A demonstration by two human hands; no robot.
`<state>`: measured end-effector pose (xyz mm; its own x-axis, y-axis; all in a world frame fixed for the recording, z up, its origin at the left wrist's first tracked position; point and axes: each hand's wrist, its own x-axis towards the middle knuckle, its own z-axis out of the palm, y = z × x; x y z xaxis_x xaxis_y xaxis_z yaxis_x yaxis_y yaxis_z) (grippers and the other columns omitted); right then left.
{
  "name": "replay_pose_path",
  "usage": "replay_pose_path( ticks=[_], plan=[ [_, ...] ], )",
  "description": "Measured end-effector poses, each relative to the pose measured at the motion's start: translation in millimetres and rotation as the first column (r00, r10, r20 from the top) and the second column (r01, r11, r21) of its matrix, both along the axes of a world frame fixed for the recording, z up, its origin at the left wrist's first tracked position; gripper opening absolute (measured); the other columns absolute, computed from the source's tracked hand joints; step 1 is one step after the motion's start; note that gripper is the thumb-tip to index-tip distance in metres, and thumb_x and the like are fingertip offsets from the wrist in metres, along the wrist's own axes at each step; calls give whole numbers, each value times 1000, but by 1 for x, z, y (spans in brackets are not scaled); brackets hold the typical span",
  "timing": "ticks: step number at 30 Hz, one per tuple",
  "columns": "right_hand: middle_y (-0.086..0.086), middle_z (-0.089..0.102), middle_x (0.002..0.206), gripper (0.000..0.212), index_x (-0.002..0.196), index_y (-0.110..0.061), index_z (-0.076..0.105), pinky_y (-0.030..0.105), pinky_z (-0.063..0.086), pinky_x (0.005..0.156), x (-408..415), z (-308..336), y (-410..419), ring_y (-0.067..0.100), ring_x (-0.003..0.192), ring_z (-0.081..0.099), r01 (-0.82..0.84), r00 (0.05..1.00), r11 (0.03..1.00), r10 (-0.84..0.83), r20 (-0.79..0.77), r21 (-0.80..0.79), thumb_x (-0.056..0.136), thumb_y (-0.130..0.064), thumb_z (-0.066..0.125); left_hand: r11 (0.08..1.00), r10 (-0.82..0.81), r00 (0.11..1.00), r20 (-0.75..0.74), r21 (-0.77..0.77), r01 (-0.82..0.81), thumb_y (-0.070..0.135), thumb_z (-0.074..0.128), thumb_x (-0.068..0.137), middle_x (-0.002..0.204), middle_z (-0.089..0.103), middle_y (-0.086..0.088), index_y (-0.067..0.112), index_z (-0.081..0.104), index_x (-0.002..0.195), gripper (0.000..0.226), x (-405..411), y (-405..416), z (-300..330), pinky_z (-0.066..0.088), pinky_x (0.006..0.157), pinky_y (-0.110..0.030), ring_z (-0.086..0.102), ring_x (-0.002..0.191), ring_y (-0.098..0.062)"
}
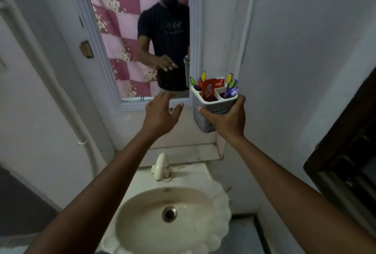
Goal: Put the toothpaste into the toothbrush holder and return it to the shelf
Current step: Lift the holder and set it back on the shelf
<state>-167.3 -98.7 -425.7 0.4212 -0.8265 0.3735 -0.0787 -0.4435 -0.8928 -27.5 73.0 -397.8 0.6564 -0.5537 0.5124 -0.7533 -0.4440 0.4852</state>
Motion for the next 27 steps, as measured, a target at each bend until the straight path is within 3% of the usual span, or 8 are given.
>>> replay_pose_path(
  ticks=[3, 10, 16, 19, 27],
  plan=[
    [-5, 68, 132, 118, 137, -23, 49, 47, 67, 87, -8, 53, -13, 18, 114, 72, 2, 997, 998, 3, 74, -71, 44, -80, 95, 999, -3, 996, 92, -46, 7, 43, 68, 99, 131, 69, -2, 19, 64, 135, 43, -9, -10, 50, 53, 100, -47, 68, 115, -23],
    [-3, 67, 130, 116, 131, -26, 48, 48, 67, 87, -27, 163, -31, 21, 115, 70, 16, 976, 981, 27, 217, -194, 41, -88, 91, 996, 14, 963, 269, -91, 11, 55, 58, 98, 142, 64, -3, 23, 59, 139, 52, -28, -21, 158, 52, 104, -57, 62, 126, -25],
    [-2, 67, 131, 115, 130, -27, 48, 44, 66, 89, -37, 255, -43, 21, 117, 69, 55, 942, 955, 47, 331, -291, 41, -88, 87, 987, 40, 893, 449, -156, 34, 44, 65, 101, 141, 63, -5, 21, 60, 139, 45, -30, -30, 255, 43, 113, -56, 59, 129, -26],
    [-1, 68, 131, 117, 132, -24, 50, 47, 66, 89, -38, 293, -45, 22, 117, 70, 82, 926, 942, 49, 376, -325, 42, -89, 88, 984, 78, 851, 520, -177, 18, 50, 62, 102, 151, 57, -4, 23, 57, 146, 51, -22, -35, 296, 33, 122, -53, 52, 140, -26],
    [-5, 67, 126, 112, 127, -27, 49, 42, 63, 89, -31, 386, -41, 22, 117, 69, 156, 876, 926, 30, 481, -343, 41, -89, 87, 929, 253, 705, 663, -370, 15, 58, 55, 102, 153, 54, 1, 24, 55, 147, 56, 26, -61, 383, 29, 124, -55, 47, 146, -25]
  ],
)
